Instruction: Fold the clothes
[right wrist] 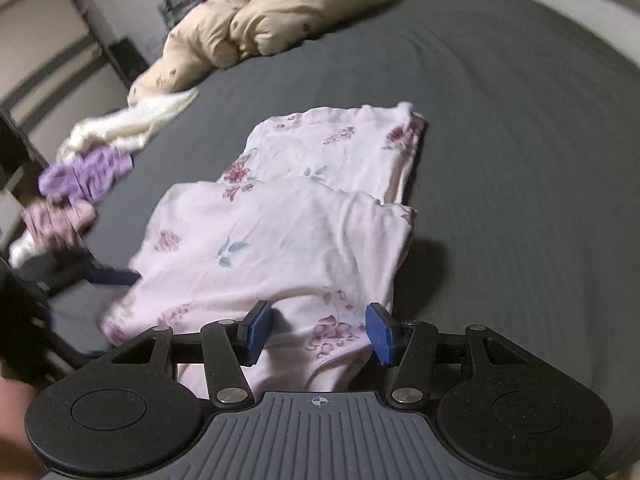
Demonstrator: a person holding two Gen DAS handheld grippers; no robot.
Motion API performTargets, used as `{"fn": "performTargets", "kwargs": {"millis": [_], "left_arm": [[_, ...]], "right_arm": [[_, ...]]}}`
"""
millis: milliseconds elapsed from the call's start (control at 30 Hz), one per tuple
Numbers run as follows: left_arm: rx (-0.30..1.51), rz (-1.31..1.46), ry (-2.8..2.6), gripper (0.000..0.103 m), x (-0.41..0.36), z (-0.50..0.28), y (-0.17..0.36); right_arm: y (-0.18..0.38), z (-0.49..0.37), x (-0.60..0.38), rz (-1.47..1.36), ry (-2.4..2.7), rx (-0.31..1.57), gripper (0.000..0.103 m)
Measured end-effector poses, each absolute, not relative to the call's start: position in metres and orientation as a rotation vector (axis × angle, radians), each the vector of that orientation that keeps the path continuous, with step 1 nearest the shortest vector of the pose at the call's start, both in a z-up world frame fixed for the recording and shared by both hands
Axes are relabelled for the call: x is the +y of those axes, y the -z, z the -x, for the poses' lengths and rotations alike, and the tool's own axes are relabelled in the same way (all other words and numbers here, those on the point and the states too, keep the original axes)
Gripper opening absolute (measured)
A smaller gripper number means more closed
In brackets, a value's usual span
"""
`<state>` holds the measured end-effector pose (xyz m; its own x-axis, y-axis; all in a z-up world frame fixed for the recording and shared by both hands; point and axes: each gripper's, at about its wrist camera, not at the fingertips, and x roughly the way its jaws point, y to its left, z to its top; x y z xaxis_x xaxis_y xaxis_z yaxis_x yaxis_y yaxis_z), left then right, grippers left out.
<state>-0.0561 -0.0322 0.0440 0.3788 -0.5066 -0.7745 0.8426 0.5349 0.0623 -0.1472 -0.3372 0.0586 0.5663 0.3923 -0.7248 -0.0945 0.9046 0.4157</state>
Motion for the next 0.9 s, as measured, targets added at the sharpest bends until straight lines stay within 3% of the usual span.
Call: {"fn": "performTargets", "kwargs": {"millis": [100,233,400,533,800,900], "left_arm": [[0.846,-0.425,0.882,0.081,-0.022,0.045,-0.035],[0.808,-0.344,0.915,0.081,-0.006,0.046,-0.055],[0.760,-0.185,0.891,0.089,0.003,0.009,-0.092],[0.770,-0.072,0.796,0.090,-0.013,-0.042,-0.101],[0.945,0.102,0.637,0.088,-0.051,-0.138,-0.065],[0.992,0.116,0.614,0.082,-0.061,-0.159,-0.047]], "right_arm": [[-0.070,0.152,-0.347,-0.398,-0.314,0.876,0.052],[-0.095,0.149,-0.362,-0.394,-0.312,0.785,0.052],[-0.109,0.102,-0.381,-0.375,-0.244,0.812,0.052],[-0.099,0.048,-0.390,-0.415,-0.215,0.883,0.052],[-0.068,-0.018,-0.411,-0.464,-0.198,0.966,0.052],[-0.057,-0.030,-0.417,-0.467,-0.194,0.990,0.052]]}}
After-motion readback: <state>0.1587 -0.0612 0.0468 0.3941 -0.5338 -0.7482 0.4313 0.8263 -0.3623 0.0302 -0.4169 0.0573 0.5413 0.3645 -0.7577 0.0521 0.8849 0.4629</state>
